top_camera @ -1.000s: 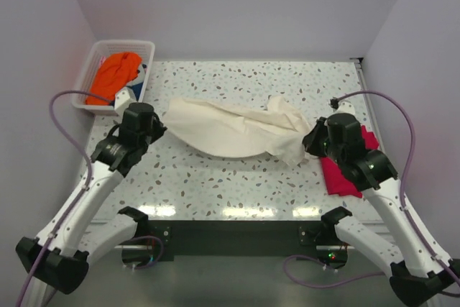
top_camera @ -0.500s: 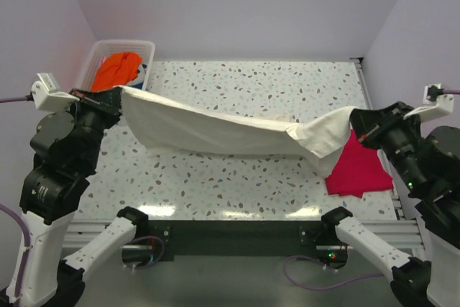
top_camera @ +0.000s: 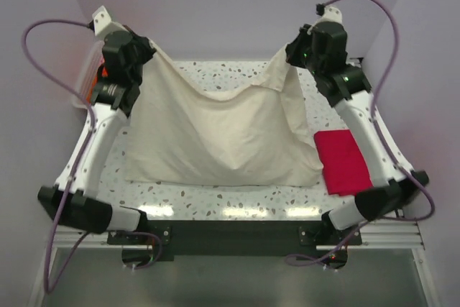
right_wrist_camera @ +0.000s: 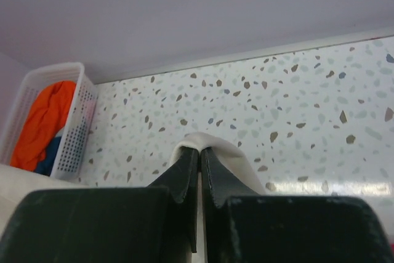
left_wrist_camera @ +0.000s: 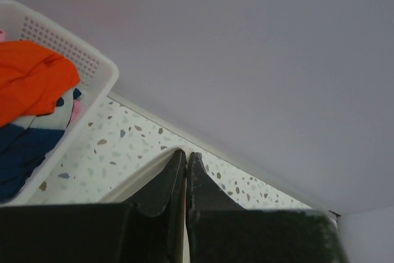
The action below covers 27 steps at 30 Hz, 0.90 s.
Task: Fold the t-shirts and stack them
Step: Flatten the tshirt out
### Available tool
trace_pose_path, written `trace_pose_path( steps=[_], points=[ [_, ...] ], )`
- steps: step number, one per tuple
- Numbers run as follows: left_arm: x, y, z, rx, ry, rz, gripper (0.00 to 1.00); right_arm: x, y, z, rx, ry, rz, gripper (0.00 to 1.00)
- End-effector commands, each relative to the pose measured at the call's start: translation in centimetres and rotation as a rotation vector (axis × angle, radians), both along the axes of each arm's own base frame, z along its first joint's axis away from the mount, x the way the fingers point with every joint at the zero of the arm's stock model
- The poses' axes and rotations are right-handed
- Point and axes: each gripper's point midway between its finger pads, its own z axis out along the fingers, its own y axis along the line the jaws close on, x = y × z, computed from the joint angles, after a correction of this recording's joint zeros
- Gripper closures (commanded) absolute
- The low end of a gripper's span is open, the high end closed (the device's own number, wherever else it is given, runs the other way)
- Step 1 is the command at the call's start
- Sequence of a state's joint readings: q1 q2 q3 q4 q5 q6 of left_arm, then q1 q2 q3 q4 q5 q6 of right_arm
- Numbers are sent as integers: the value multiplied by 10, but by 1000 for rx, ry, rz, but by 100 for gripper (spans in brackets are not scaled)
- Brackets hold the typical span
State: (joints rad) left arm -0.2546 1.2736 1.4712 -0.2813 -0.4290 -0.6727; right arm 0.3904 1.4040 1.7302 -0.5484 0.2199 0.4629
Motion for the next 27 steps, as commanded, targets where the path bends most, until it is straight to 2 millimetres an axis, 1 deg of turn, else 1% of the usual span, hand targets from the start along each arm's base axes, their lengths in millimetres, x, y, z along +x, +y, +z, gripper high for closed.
trace_pose_path(
  steps=[1, 2, 3, 5, 6, 7, 8, 9, 10, 11, 12, 13, 14, 15, 16, 17, 18, 19, 20, 22, 23, 24, 25, 26, 27],
  points=[
    [77, 14, 49, -22, -184, -46, 100, 62, -1, 73, 63, -255, 10, 100],
    [92, 12, 53, -4, -191, -75, 100, 77, -6, 77, 69, -263, -1, 100],
    [114, 10, 64, -2, -220, -90, 100, 91, -6, 98, 83, -310, -3, 100],
    [130, 9, 80, 5, -272, -128, 100, 101, -10, 122, 94, -370, -6, 100],
    [141, 11, 95, 1, -308, -136, 100, 99, -11, 154, 102, -458, -4, 100],
    [143, 12, 111, -2, -362, -147, 100, 96, -14, 171, 103, -508, -8, 100],
    [146, 17, 119, -5, -388, -162, 100, 87, -23, 197, 113, -577, -35, 100],
    [149, 20, 136, -5, -436, -166, 100, 83, -28, 213, 117, -634, -45, 100],
    [150, 24, 146, -7, -465, -171, 100, 77, -32, 225, 126, -674, -53, 100],
    [149, 29, 154, -8, -490, -179, 100, 75, -40, 231, 126, -696, -73, 100],
    [151, 30, 163, -8, -519, -177, 100, 70, -43, 240, 133, -731, -79, 100],
    [151, 39, 166, 4, -529, -177, 100, 60, -47, 248, 135, -754, -85, 100],
    [151, 42, 167, 2, -533, -175, 100, 66, -50, 238, 122, -733, -95, 100],
    [151, 43, 166, 3, -531, -175, 100, 67, -51, 233, 118, -724, -105, 100],
    [151, 45, 163, 5, -526, -175, 100, 55, -55, 238, 123, -738, -110, 100],
    [152, 45, 158, 4, -515, -181, 100, 69, -54, 210, 108, -680, -112, 100],
    [154, 44, 145, 1, -483, -187, 100, 69, -52, 203, 115, -665, -102, 100],
    [154, 43, 136, 1, -464, -194, 100, 70, -51, 191, 114, -635, -99, 100],
    [154, 41, 110, -7, -408, -203, 100, 72, -50, 163, 107, -566, -97, 100],
    [149, 40, 84, -23, -368, -204, 100, 72, -48, 128, 131, -495, -89, 100],
    [135, 39, 84, -34, -370, -206, 100, 65, -48, 92, 130, -422, -89, 100],
    [138, 40, 36, -54, -284, -200, 100, 62, -48, 70, 161, -373, -94, 100],
    [134, 40, 17, -75, -252, -197, 100, 55, -48, 50, 173, -334, -95, 100],
    [124, 40, -19, -93, -183, -187, 100, 54, -47, -11, 167, -212, -99, 100],
    [118, 41, -37, -105, -147, -178, 100, 36, -47, -18, 213, -203, -94, 100]
  ],
)
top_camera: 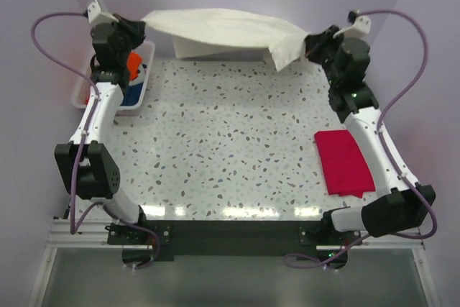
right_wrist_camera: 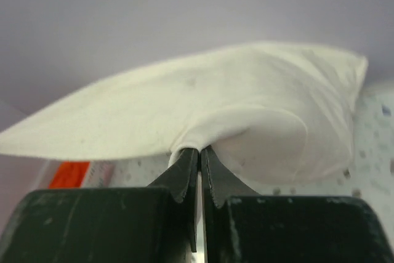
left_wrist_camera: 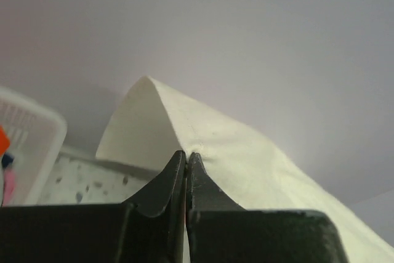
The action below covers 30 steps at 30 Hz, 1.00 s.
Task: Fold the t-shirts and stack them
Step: Flatten the tshirt out
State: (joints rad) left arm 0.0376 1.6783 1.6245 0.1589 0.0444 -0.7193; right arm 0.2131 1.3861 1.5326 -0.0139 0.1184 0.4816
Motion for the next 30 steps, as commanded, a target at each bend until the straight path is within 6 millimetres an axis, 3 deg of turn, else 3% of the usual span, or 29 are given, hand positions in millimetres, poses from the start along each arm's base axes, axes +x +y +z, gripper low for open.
trace_pose_path(
  steps=[1, 2, 3, 4, 5, 9, 11, 12, 14, 15, 18, 20, 23, 26, 30],
  points=[
    [-26, 0, -52, -53, 80, 7, 100, -21, 0, -89, 99, 175, 4, 100],
    [-32, 1, -70, -76, 117, 16, 100, -30, -2, -147, 102, 293, -7, 100],
    [-47, 0, -105, -86, 184, 18, 100, -44, -2, -162, 146, 330, -8, 100],
    [-55, -1, -122, -99, 221, 21, 100, -52, -3, -185, 144, 382, -11, 100],
    [-70, -1, -153, -124, 287, 28, 100, -64, -3, -221, 138, 466, -9, 100],
    [-113, -1, -233, -164, 487, 60, 100, -108, -9, -289, 116, 675, -20, 100],
    [-130, -1, -259, -174, 561, 75, 100, -125, -12, -308, 95, 733, -19, 100],
    [-149, 3, -283, -174, 636, 111, 100, -137, -12, -320, 83, 787, -11, 100],
    [-167, 7, -302, -178, 692, 146, 100, -152, -10, -336, 71, 839, 18, 100],
    [-187, 10, -318, -171, 752, 169, 100, -160, -9, -345, 59, 876, 27, 100],
    [-218, 17, -337, -163, 832, 233, 100, -181, -13, -366, 22, 957, 41, 100],
    [-233, 24, -342, -152, 852, 273, 100, -192, -15, -374, 10, 989, 40, 100],
    [-251, 30, -345, -126, 883, 308, 100, -208, -14, -370, 14, 978, 68, 100],
    [-251, 30, -340, -101, 870, 298, 100, -214, -14, -362, 25, 954, 76, 100],
    [-228, 19, -333, -98, 839, 213, 100, -202, -16, -349, 19, 906, 57, 100]
  ],
)
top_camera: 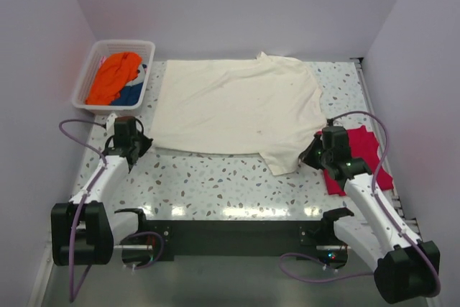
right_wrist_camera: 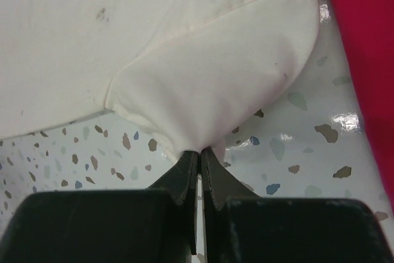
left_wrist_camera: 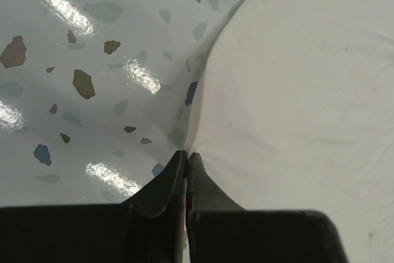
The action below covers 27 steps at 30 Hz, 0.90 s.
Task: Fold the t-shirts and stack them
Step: Flatten the tshirt out, then fold the tshirt
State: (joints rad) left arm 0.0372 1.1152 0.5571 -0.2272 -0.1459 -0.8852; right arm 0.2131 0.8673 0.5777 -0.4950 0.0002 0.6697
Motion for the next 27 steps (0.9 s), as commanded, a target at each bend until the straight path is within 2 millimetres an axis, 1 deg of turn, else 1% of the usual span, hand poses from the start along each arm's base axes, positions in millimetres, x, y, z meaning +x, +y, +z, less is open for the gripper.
trace_pose_path(
  steps=[1, 2, 3, 4, 5, 6, 7, 8, 10, 11, 12, 13, 14, 15, 16, 17, 18, 19, 20, 21, 22, 23, 24, 25, 27],
  points=[
    [23, -3, 10, 19, -28, -56, 100, 10, 2, 7, -11, 1, 15, 100],
    [33, -6, 10, 9, -17, -72, 100, 19, 4, 17, -11, -17, 22, 100],
    [40, -7, 11, 7, -18, -83, 100, 25, 5, 19, -14, -19, 28, 100],
    [47, -8, 12, 7, -15, -95, 100, 31, 6, 15, -20, -1, 29, 100],
    [59, -11, 13, 0, -10, -108, 100, 41, 7, 24, -22, -18, 27, 100],
    [65, -13, 14, -2, -12, -117, 100, 49, 9, 28, -22, -29, 29, 100],
    [71, -14, 15, -3, -13, -126, 100, 55, 7, 30, -34, -31, 21, 100],
    [82, -15, 17, -5, -15, -130, 100, 67, 10, 31, -36, -22, 21, 100],
    [92, -15, 19, -4, -15, -131, 99, 78, 11, 31, -48, -15, 20, 100],
    [103, -15, 18, -3, -10, -132, 98, 89, 12, 33, -51, -14, 17, 100],
    [108, -15, 18, -5, -7, -133, 98, 96, 12, 32, -61, -13, 15, 100],
    [117, -15, 25, -3, -21, -137, 98, 105, 14, 40, -60, -28, 13, 100],
    [121, -15, 16, -5, 5, -138, 98, 112, 14, 32, -73, -3, 15, 100],
    [125, -15, 15, -7, 8, -138, 98, 117, 15, 31, -75, 2, 16, 100],
    [131, -15, 13, -6, 13, -139, 98, 127, 17, 39, -73, -15, 18, 100],
    [134, -14, 11, -6, 18, -138, 98, 132, 19, 37, -76, -9, 23, 100],
    [137, -14, 11, -5, 16, -137, 97, 137, 19, 29, -85, 14, 24, 100],
    [142, -13, 9, -2, 20, -136, 97, 147, 19, 34, -88, 1, 22, 100],
    [144, -13, 7, -2, 26, -136, 96, 151, 19, 27, -106, 21, 23, 100],
    [146, -13, 7, -2, 27, -136, 96, 155, 17, 26, -112, 25, 18, 100],
    [149, -12, 6, 4, 31, -138, 96, 162, 17, 31, -112, 13, 16, 100],
    [151, -12, 6, 4, 30, -138, 96, 165, 16, 31, -111, 12, 15, 100],
    [153, -12, 5, 5, 32, -138, 96, 168, 15, 27, -109, 23, 14, 100],
    [156, -11, 7, 7, 27, -136, 96, 173, 14, 30, -107, 14, 9, 100],
    [157, -11, 8, 10, 25, -136, 96, 178, 12, 29, -102, 19, 7, 100]
  ],
)
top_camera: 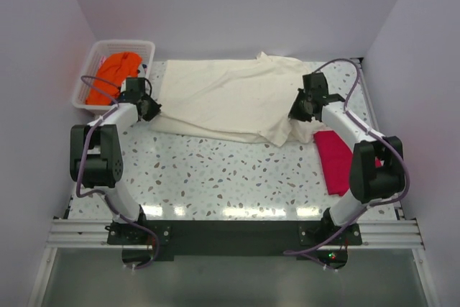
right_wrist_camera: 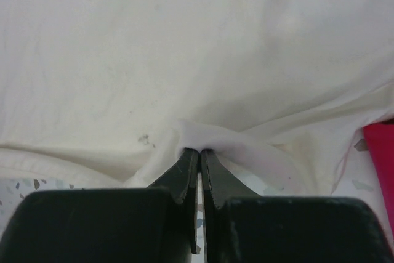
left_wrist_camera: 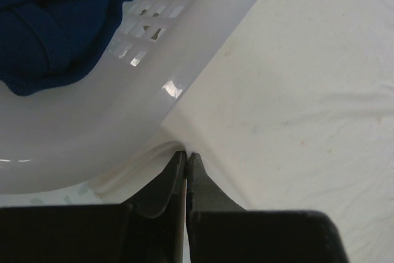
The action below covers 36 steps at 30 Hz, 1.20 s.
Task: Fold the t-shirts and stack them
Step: Fold the tshirt
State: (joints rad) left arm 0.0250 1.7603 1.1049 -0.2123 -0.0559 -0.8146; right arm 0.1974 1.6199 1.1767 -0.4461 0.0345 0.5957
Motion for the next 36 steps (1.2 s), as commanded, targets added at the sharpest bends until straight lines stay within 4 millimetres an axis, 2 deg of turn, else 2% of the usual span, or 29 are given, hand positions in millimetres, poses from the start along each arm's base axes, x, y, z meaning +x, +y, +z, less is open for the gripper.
trace_pose_path(
  steps=[1, 6, 16, 22, 36],
  points=[
    [22, 4, 25, 26, -74, -10, 96, 25, -7, 24, -4, -76, -9, 100],
    [28, 6, 30, 35, -84, -2, 96, 37, -17, 29, 3, -85, -24, 100],
    [37, 7, 20, 34, -69, -2, 97, 55, -27, 31, 12, -90, -39, 100],
    [43, 8, 20, 32, -77, 1, 97, 51, -47, 22, 15, -78, -91, 100],
    [58, 6, 20, 18, -88, -4, 98, 52, -55, 14, 55, -65, -92, 100]
  ],
)
